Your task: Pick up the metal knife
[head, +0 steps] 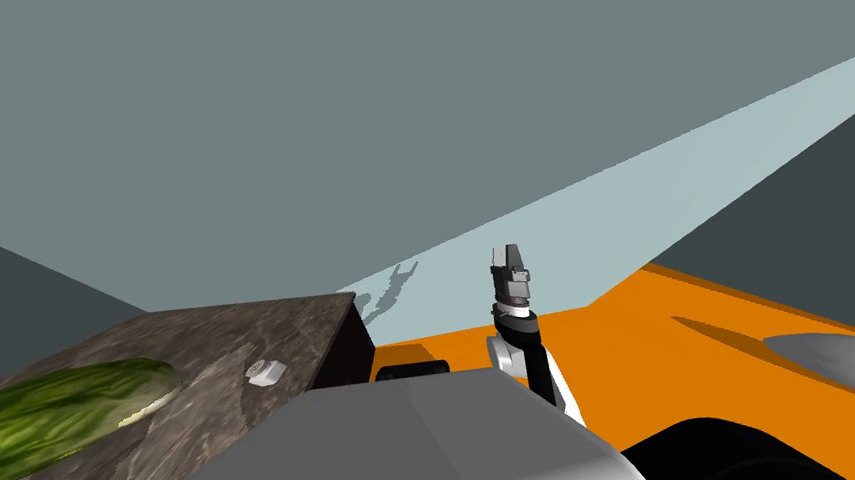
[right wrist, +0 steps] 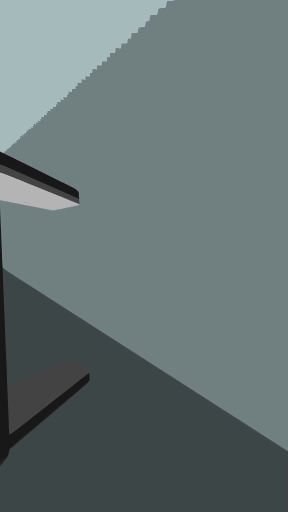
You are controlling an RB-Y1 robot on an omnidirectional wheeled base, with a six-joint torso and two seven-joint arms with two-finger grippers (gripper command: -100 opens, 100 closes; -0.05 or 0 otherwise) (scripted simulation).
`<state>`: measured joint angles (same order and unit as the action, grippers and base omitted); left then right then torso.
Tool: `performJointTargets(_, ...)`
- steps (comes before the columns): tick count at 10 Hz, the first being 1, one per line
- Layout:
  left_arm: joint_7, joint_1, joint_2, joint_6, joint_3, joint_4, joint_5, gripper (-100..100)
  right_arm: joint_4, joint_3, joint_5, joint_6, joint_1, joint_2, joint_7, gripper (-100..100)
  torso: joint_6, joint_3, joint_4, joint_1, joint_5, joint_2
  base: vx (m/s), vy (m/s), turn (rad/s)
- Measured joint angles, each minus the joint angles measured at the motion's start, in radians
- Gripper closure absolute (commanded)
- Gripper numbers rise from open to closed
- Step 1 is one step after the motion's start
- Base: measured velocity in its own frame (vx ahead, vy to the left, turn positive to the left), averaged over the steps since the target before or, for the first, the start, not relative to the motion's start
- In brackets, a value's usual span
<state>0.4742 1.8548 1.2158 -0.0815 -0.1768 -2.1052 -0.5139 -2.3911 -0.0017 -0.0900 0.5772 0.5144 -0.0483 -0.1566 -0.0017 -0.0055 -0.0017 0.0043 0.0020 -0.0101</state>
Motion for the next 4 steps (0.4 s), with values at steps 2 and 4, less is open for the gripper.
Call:
performJointTargets(2, 0.005, 0.040, 0.004, 0.003, -0.028, -0.021, -0.004, 100, 0.000, 0.000, 0.000, 0.000, 0.000, 0.000, 0.000, 0, 0.000, 0.000, 0.000, 0.000, 0.000, 0.000, 0.005, 0.008, -0.004)
performJointTargets(4, 0.009, 0.065, 0.008, 0.003, -0.048, -0.035, -0.007, 0, 0.000, 0.000, 0.000, 0.000, 0.000, 0.000, 0.000, 0, 0.000, 0.000, 0.000, 0.000, 0.000, 0.000, 0.000, 0.000, 0.000)
